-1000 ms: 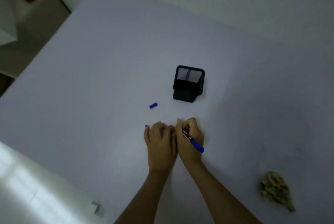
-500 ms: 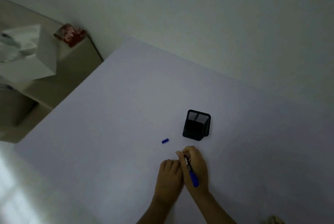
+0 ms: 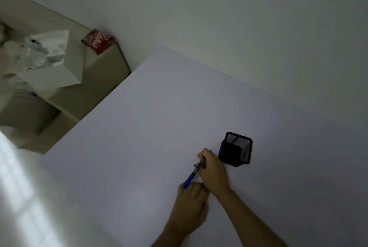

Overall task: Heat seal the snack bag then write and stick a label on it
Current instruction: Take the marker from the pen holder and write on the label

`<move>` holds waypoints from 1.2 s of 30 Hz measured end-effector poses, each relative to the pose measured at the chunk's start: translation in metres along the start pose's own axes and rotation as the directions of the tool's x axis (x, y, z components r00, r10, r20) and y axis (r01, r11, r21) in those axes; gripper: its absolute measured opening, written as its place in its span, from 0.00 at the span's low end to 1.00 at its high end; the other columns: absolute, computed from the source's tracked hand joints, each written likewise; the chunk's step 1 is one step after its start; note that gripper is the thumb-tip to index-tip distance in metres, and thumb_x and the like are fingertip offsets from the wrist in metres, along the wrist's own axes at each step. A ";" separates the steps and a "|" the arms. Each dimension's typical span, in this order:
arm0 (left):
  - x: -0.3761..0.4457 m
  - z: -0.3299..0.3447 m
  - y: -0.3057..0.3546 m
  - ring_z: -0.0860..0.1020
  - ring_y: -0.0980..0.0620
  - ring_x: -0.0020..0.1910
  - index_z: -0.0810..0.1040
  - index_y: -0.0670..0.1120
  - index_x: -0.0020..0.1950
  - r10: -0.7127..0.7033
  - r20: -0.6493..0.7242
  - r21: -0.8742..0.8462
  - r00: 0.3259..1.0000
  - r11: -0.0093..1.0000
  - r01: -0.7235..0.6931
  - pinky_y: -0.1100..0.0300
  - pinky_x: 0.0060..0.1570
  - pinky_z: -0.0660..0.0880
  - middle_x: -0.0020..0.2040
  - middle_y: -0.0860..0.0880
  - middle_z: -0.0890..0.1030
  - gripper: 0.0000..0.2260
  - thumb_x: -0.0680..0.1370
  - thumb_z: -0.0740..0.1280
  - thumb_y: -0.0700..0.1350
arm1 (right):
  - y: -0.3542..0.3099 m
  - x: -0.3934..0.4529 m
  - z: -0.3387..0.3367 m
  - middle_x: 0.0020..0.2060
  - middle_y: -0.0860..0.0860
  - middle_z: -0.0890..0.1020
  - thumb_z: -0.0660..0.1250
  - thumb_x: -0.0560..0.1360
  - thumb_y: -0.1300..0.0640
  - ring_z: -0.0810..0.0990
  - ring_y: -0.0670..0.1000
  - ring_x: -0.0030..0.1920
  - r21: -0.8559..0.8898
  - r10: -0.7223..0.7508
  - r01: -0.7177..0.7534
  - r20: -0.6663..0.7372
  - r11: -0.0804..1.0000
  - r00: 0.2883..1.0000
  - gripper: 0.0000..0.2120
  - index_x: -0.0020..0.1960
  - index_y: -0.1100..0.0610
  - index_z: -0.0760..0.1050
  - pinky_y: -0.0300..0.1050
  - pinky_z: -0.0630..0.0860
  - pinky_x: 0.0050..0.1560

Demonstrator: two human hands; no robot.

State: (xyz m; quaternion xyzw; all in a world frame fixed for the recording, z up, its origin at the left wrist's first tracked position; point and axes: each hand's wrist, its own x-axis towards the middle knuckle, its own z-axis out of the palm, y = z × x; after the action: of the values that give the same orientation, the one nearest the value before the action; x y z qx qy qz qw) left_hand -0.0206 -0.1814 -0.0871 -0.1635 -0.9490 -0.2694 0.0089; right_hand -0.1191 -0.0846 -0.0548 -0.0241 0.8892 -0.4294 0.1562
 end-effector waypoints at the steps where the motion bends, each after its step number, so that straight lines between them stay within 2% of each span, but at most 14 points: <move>1: -0.001 -0.002 -0.007 0.73 0.57 0.47 0.74 0.52 0.50 -0.001 -0.048 0.029 0.999 1.000 0.003 0.60 0.53 0.67 0.45 0.55 0.79 0.11 0.69 0.65 0.44 | 0.003 0.003 0.005 0.37 0.53 0.76 0.58 0.72 0.70 0.79 0.55 0.39 -0.002 0.009 -0.009 0.010 1.000 1.000 0.13 0.40 0.52 0.67 0.56 0.78 0.38; 5: -0.005 -0.014 -0.022 0.75 0.55 0.46 0.73 0.53 0.50 0.026 -0.024 0.112 0.999 0.993 -0.024 0.59 0.54 0.64 0.46 0.54 0.79 0.09 0.72 0.61 0.44 | 0.003 0.007 0.015 0.36 0.51 0.77 0.60 0.73 0.71 0.74 0.47 0.35 0.028 0.052 -0.053 0.031 0.998 0.998 0.13 0.38 0.54 0.66 0.43 0.74 0.34; 8: -0.005 -0.024 -0.034 0.73 0.52 0.45 0.74 0.51 0.49 -0.027 -0.085 0.140 0.996 0.989 0.039 0.59 0.53 0.63 0.45 0.52 0.78 0.09 0.71 0.60 0.42 | 0.004 0.008 0.020 0.35 0.52 0.76 0.57 0.72 0.75 0.76 0.47 0.37 0.073 0.097 -0.098 0.018 0.993 0.995 0.18 0.35 0.52 0.62 0.42 0.75 0.37; 12: 0.013 -0.043 -0.035 0.73 0.55 0.50 0.76 0.49 0.55 -0.218 -0.187 -0.021 0.958 0.976 0.218 0.63 0.54 0.67 0.50 0.51 0.80 0.13 0.72 0.62 0.41 | -0.013 0.000 0.008 0.36 0.48 0.76 0.60 0.74 0.70 0.74 0.43 0.35 0.128 0.164 -0.160 -0.020 0.979 0.986 0.11 0.43 0.54 0.71 0.30 0.73 0.38; 14: 0.027 -0.060 -0.030 0.72 0.56 0.56 0.74 0.47 0.63 -0.258 -0.170 -0.131 0.951 0.962 0.238 0.64 0.56 0.67 0.58 0.49 0.78 0.18 0.74 0.66 0.38 | -0.027 -0.008 0.000 0.35 0.48 0.76 0.59 0.75 0.69 0.72 0.43 0.34 0.203 0.153 -0.143 -0.033 0.969 0.988 0.11 0.42 0.54 0.71 0.32 0.73 0.37; 17: 0.046 -0.083 -0.017 0.76 0.51 0.58 0.75 0.45 0.65 -0.159 -0.067 -0.154 0.985 0.977 0.147 0.67 0.58 0.67 0.62 0.46 0.77 0.19 0.74 0.68 0.37 | -0.044 -0.019 -0.014 0.26 0.49 0.68 0.55 0.75 0.67 0.64 0.48 0.30 0.308 0.165 -0.117 -0.134 0.944 0.977 0.18 0.29 0.53 0.63 0.40 0.65 0.32; 20: 0.056 -0.104 -0.003 0.79 0.49 0.54 0.77 0.45 0.64 -0.044 -0.054 -0.112 0.998 0.993 0.038 0.67 0.55 0.70 0.59 0.46 0.80 0.16 0.76 0.68 0.37 | -0.063 -0.029 -0.036 0.26 0.50 0.63 0.55 0.73 0.67 0.60 0.48 0.29 0.509 0.238 -0.128 -0.157 0.851 0.959 0.18 0.27 0.54 0.59 0.42 0.64 0.34; 22: 0.061 -0.116 -0.001 0.80 0.50 0.51 0.77 0.45 0.62 0.042 -0.083 -0.076 0.996 0.996 -0.049 0.66 0.52 0.73 0.56 0.46 0.81 0.15 0.75 0.69 0.38 | -0.071 -0.030 -0.046 0.27 0.50 0.64 0.56 0.73 0.69 0.61 0.48 0.29 0.563 0.253 -0.125 -0.155 0.817 0.955 0.17 0.28 0.56 0.59 0.42 0.68 0.35; 24: 0.065 -0.134 0.005 0.80 0.52 0.48 0.78 0.44 0.61 0.119 -0.121 -0.045 0.986 0.991 -0.125 0.68 0.50 0.74 0.53 0.46 0.81 0.16 0.74 0.71 0.38 | -0.086 -0.036 -0.063 0.28 0.50 0.66 0.61 0.70 0.64 0.64 0.49 0.31 0.603 0.228 -0.112 -0.119 0.790 0.966 0.14 0.29 0.54 0.63 0.40 0.70 0.33; 27: 0.076 -0.167 0.020 0.80 0.56 0.46 0.80 0.44 0.56 0.136 -0.247 -0.061 0.959 0.986 -0.156 0.71 0.50 0.74 0.49 0.48 0.82 0.12 0.73 0.71 0.37 | -0.112 -0.049 -0.088 0.37 0.60 0.73 0.72 0.64 0.58 0.75 0.55 0.39 0.708 0.126 -0.083 -0.008 0.702 0.992 0.11 0.32 0.55 0.69 0.39 0.75 0.30; 29: 0.085 -0.187 0.033 0.79 0.59 0.45 0.82 0.44 0.53 0.061 -0.368 -0.151 0.928 0.981 -0.125 0.72 0.49 0.74 0.47 0.50 0.84 0.08 0.74 0.71 0.39 | -0.128 -0.057 -0.101 0.45 0.60 0.81 0.68 0.76 0.57 0.82 0.55 0.47 0.717 0.072 -0.001 -0.068 0.697 0.995 0.08 0.43 0.61 0.74 0.42 0.80 0.33; 32: 0.094 -0.213 0.054 0.80 0.61 0.46 0.83 0.46 0.51 -0.217 -0.381 -0.477 0.899 0.879 0.010 0.71 0.47 0.74 0.46 0.54 0.84 0.06 0.76 0.69 0.41 | -0.151 -0.067 -0.121 0.47 0.54 0.86 0.51 0.81 0.44 0.85 0.54 0.47 0.803 0.083 0.035 -0.105 0.594 0.991 0.20 0.56 0.53 0.78 0.48 0.82 0.39; 34: 0.099 -0.226 0.064 0.81 0.60 0.45 0.83 0.46 0.51 -0.289 -0.327 -0.586 0.900 0.809 0.047 0.71 0.47 0.75 0.45 0.55 0.84 0.06 0.77 0.68 0.41 | -0.163 -0.070 -0.134 0.44 0.56 0.85 0.49 0.81 0.43 0.85 0.56 0.42 0.845 0.100 0.060 -0.133 0.532 0.986 0.22 0.55 0.53 0.77 0.50 0.81 0.36; 36: 0.101 -0.234 0.073 0.81 0.60 0.45 0.83 0.46 0.51 -0.285 -0.304 -0.624 0.909 0.781 0.036 0.71 0.46 0.75 0.45 0.55 0.84 0.06 0.77 0.67 0.40 | -0.172 -0.073 -0.144 0.38 0.56 0.82 0.51 0.81 0.47 0.83 0.57 0.37 0.852 0.121 0.082 -0.168 0.516 0.978 0.18 0.47 0.56 0.74 0.49 0.80 0.34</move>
State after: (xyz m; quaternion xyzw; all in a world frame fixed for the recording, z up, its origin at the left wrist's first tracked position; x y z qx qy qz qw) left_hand -0.1104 -0.2127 0.1605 -0.0190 -0.8026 -0.5846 0.1172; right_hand -0.1086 -0.0714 0.1804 0.1101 0.5741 -0.8091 0.0598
